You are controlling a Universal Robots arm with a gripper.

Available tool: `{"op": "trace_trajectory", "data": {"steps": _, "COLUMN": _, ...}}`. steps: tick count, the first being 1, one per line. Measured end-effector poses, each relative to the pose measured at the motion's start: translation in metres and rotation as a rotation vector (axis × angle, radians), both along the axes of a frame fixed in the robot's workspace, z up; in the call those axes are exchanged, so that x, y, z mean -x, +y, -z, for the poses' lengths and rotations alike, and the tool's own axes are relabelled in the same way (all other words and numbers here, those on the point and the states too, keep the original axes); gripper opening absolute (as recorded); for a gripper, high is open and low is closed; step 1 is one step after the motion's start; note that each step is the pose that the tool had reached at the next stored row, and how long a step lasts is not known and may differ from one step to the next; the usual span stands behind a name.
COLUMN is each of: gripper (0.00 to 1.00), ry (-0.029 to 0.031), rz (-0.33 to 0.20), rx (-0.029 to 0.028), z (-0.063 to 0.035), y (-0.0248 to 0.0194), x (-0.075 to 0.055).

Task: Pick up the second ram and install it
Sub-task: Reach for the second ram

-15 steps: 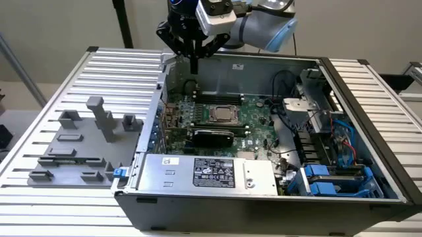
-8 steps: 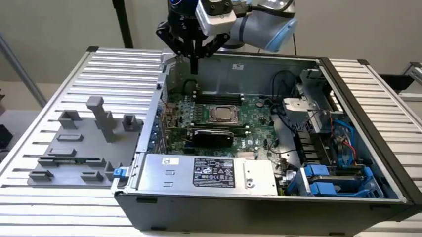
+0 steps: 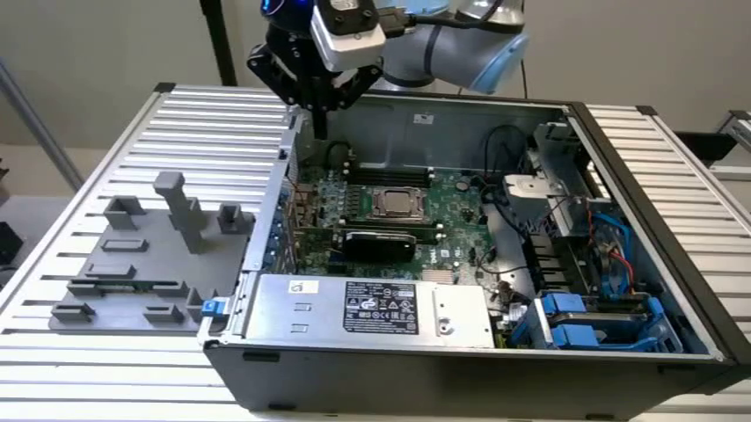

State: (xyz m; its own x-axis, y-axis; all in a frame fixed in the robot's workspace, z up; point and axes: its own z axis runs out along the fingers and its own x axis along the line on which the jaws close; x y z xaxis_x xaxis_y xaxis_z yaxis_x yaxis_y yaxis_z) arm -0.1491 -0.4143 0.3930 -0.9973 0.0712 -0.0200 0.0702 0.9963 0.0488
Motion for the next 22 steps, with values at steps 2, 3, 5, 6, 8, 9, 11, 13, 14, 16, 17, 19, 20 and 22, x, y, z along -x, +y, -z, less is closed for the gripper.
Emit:
{"op": "trace_trajectory", "data": {"steps": 2, "gripper": 0.0, "ry": -0.0005, "rz": 0.0, "rx": 0.0, "z": 0.0, "y": -0.004, "x": 0.009}}
{"op": "trace_trajectory", "data": {"steps": 3, "gripper": 0.0, "ry": -0.0007, "rz": 0.0, "rx": 0.0, "z": 0.0, "y": -0.0059, "x": 0.014}}
{"op": "trace_trajectory", "data": {"steps": 5, "gripper": 0.0, "ry": -0.0014, "rz": 0.0, "rx": 0.0, "z": 0.0, "y": -0.0095, "x": 0.023}}
{"op": "trace_trajectory", "data": {"steps": 6, "gripper": 0.0, "ry": -0.0016, "rz": 0.0, "rx": 0.0, "z": 0.0, "y": -0.0109, "x": 0.027}}
{"op": "trace_trajectory", "data": {"steps": 8, "gripper": 0.0, "ry": -0.0017, "rz": 0.0, "rx": 0.0, "z": 0.0, "y": -0.0137, "x": 0.036}}
{"op": "trace_trajectory", "data": {"steps": 9, "gripper": 0.0, "ry": -0.0017, "rz": 0.0, "rx": 0.0, "z": 0.0, "y": -0.0149, "x": 0.041}}
{"op": "trace_trajectory", "data": {"steps": 11, "gripper": 0.0, "ry": -0.0017, "rz": 0.0, "rx": 0.0, "z": 0.0001, "y": -0.0169, "x": 0.05}}
{"op": "trace_trajectory", "data": {"steps": 13, "gripper": 0.0, "ry": -0.0016, "rz": 0.0, "rx": 0.0001, "z": 0.0002, "y": -0.0186, "x": 0.059}}
{"op": "trace_trajectory", "data": {"steps": 14, "gripper": 0.0, "ry": -0.0017, "rz": 0.0, "rx": 0.0, "z": 0.0004, "y": -0.0194, "x": 0.064}}
{"op": "trace_trajectory", "data": {"steps": 16, "gripper": 0.0, "ry": -0.0016, "rz": 0.0, "rx": 0.0, "z": 0.001, "y": -0.0208, "x": 0.073}}
{"op": "trace_trajectory", "data": {"steps": 17, "gripper": 0.0, "ry": -0.0016, "rz": 0.0, "rx": 0.0, "z": 0.0014, "y": -0.0213, "x": 0.077}}
{"op": "trace_trajectory", "data": {"steps": 19, "gripper": 0.0, "ry": -0.0016, "rz": 0.0, "rx": 0.0001, "z": 0.0026, "y": -0.0222, "x": 0.086}}
{"op": "trace_trajectory", "data": {"steps": 20, "gripper": 0.0, "ry": -0.0016, "rz": 0.0, "rx": 0.0001, "z": 0.0033, "y": -0.0227, "x": 0.091}}
{"op": "trace_trajectory", "data": {"steps": 22, "gripper": 0.0, "ry": -0.0016, "rz": 0.0, "rx": 0.0001, "z": 0.005, "y": -0.0233, "x": 0.1}}
